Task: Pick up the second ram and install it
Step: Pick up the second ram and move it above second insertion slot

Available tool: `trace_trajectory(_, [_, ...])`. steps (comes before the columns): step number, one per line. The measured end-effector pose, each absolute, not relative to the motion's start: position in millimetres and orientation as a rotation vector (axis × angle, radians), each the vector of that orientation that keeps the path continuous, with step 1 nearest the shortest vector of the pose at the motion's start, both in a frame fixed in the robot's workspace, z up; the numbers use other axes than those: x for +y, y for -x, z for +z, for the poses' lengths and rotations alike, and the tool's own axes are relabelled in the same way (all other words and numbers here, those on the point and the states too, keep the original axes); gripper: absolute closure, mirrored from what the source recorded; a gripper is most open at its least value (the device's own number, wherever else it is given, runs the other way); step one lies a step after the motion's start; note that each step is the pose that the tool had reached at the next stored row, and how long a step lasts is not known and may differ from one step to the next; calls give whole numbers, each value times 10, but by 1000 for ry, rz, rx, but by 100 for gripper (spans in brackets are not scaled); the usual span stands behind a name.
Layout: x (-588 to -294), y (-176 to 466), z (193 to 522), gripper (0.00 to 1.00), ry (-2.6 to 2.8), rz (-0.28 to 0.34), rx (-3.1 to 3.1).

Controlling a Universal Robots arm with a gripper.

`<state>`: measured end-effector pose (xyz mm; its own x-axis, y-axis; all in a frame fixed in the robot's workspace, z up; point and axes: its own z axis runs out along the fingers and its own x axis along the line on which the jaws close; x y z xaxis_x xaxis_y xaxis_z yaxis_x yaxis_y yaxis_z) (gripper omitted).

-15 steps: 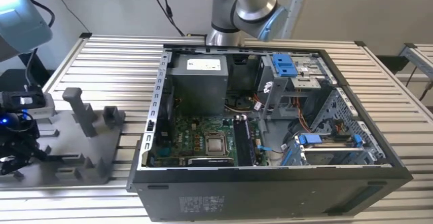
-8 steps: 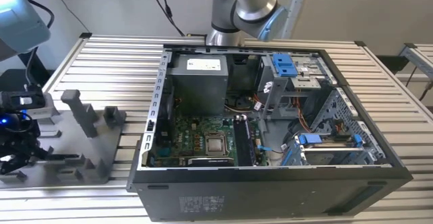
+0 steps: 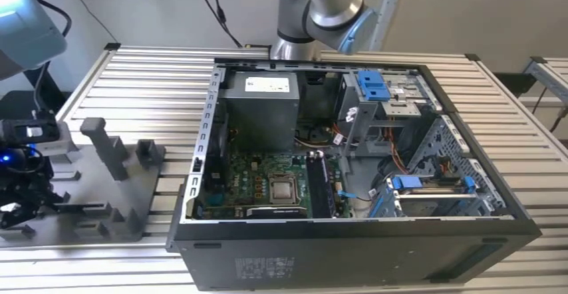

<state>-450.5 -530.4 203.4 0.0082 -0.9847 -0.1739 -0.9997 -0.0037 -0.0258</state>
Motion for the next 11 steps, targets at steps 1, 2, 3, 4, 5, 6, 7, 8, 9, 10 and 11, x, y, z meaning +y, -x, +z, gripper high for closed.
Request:
trace_trajectory(1, [-5300, 4506, 2034, 78, 2125, 159, 2112])
trace_trajectory(2, [-5294, 4506, 2033, 78, 2125, 159, 2112])
trace_trajectory(3, [-5287, 4506, 2033, 78, 2125, 159, 2111])
trace_trajectory(4, [-5286, 4505, 2026, 78, 2127, 159, 2110])
trace_trajectory(5, [-5284, 4505, 2017, 78, 2132, 158, 2107])
trace_trajectory(6, [-5282, 4505, 2011, 78, 2141, 156, 2102])
trace_trajectory(7, [-5282, 4506, 2006, 78, 2153, 153, 2094])
trace_trajectory(8, [-5280, 4506, 2000, 78, 2166, 150, 2086])
trace_trajectory(9, [-5278, 4505, 1992, 78, 2178, 148, 2076])
trace_trajectory(10, [-5277, 4505, 1983, 78, 2193, 147, 2064])
trace_trajectory(11, [-5276, 4505, 1979, 78, 2206, 147, 2052])
